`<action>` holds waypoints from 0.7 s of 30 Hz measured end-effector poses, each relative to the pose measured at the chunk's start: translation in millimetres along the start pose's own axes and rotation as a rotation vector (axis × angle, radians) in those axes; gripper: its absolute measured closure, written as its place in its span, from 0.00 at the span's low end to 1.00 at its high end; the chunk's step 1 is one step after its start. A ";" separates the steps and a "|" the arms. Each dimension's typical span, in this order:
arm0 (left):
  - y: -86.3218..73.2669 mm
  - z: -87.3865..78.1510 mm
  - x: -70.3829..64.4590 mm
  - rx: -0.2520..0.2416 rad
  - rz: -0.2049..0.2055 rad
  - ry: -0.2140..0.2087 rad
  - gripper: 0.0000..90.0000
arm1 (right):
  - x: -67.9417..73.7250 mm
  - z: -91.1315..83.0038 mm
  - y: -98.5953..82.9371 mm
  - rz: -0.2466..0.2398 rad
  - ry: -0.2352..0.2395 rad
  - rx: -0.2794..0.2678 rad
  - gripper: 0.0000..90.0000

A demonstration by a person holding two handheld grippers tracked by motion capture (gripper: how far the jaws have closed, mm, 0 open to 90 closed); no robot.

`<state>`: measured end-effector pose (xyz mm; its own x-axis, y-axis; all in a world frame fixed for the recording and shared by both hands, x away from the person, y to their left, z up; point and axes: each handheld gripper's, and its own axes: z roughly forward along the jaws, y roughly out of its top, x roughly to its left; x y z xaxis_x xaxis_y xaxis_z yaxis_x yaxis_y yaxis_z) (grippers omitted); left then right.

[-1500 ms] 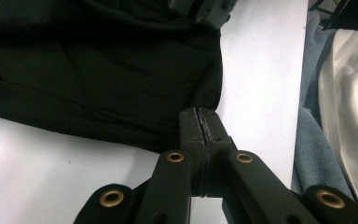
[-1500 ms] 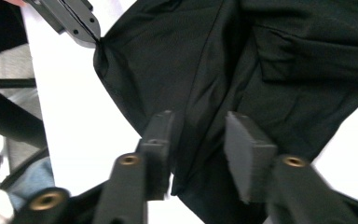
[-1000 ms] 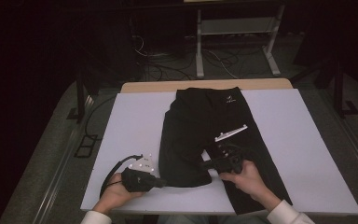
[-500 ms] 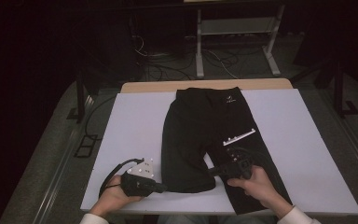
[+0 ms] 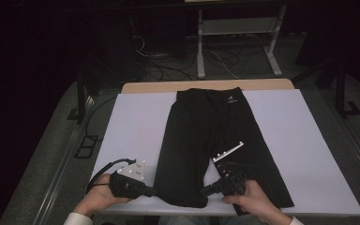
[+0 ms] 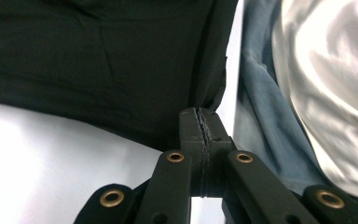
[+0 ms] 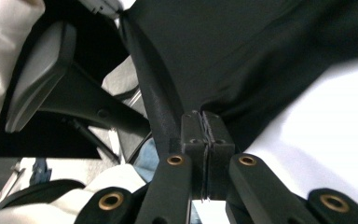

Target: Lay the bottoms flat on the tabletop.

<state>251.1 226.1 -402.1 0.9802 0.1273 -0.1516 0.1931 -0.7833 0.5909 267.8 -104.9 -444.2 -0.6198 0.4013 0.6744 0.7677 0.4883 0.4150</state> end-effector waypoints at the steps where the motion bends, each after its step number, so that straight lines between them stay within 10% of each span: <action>1: -2.7 -0.5 -0.6 0.004 -0.003 -0.007 0.99 | 1.7 2.6 0.0 -0.001 0.003 0.008 0.98; 12: -16.5 -1.5 -2.3 0.006 -0.047 -0.023 0.97 | 9.7 23.7 -0.6 -0.033 0.022 0.057 0.97; 21: -13.5 3.6 2.9 -0.078 -0.147 0.002 0.48 | 11.0 1.9 0.5 -0.158 -0.061 -0.065 0.67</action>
<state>251.2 234.8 -413.4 0.9413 0.2381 -0.2394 0.3370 -0.7065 0.6223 261.0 -98.8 -437.8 -0.7411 0.3705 0.5600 0.6673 0.4988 0.5531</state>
